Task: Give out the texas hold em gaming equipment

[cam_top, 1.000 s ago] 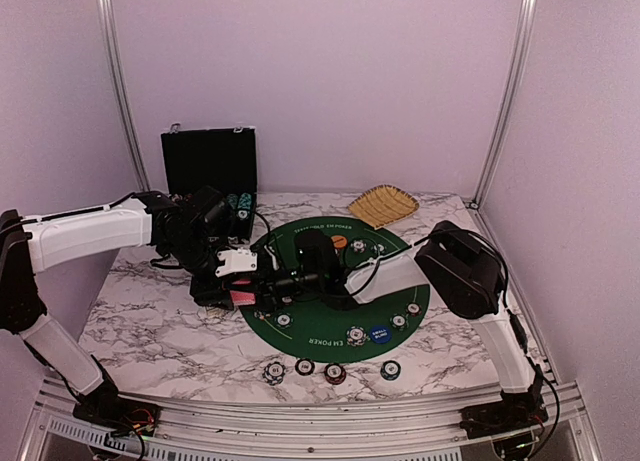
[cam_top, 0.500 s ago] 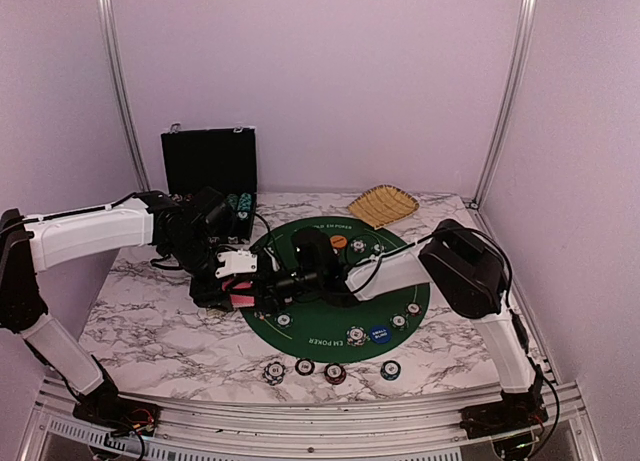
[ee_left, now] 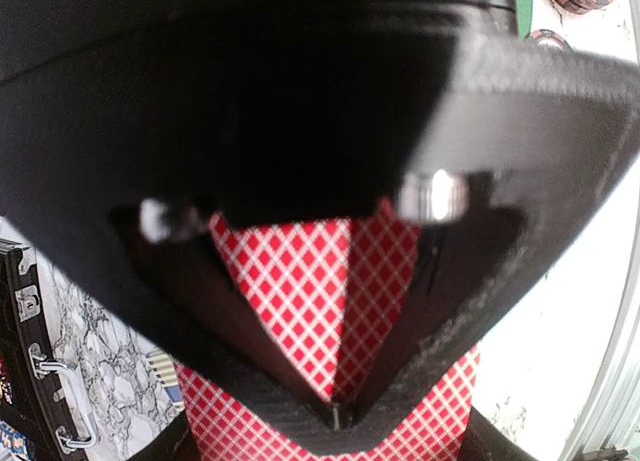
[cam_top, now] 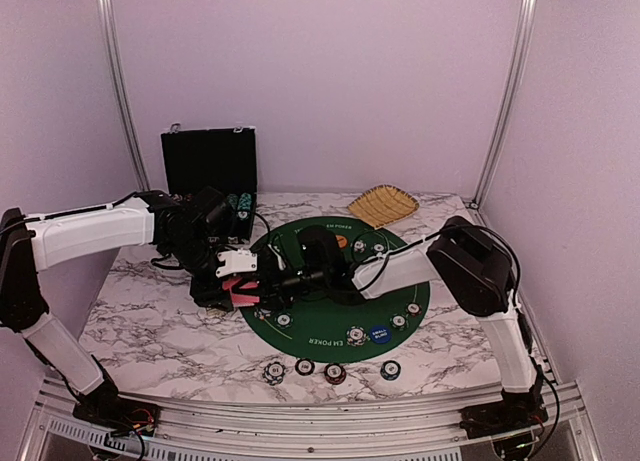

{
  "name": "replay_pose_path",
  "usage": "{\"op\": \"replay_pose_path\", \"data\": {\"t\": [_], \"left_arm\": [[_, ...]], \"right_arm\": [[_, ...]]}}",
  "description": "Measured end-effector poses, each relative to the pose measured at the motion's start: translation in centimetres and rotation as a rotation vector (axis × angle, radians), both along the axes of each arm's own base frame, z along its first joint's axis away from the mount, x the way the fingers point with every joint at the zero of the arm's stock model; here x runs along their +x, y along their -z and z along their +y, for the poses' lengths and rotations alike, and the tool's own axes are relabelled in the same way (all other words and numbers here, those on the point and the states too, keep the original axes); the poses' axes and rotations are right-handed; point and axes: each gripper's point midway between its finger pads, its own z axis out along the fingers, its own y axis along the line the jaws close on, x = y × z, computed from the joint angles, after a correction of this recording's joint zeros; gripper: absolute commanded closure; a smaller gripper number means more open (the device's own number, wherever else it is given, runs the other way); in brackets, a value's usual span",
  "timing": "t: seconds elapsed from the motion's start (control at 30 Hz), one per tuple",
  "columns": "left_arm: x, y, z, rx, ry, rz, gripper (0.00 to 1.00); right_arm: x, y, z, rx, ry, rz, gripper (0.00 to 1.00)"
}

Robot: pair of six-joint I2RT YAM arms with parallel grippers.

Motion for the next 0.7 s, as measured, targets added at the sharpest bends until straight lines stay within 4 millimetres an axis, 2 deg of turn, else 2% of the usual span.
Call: {"op": "replay_pose_path", "data": {"t": [0.17,0.4,0.53,0.7], "left_arm": [[0.0,0.1,0.1,0.002,-0.002,0.002,0.73],[0.1,0.1,0.1,0.000,-0.013,0.004,0.76],[0.1,0.1,0.1,-0.003,-0.017,0.011,0.83],[0.1,0.2,0.1,-0.008,-0.019,0.017,0.84]], "right_arm": [[0.1,0.1,-0.4,-0.005,0.005,0.004,0.48],[0.3,-0.2,-1.0,-0.007,0.014,0.003,0.37],[0.3,-0.7,-1.1,-0.002,0.014,-0.001,0.38],[0.1,-0.8,-1.6,-0.007,0.016,-0.003,0.45]]}}
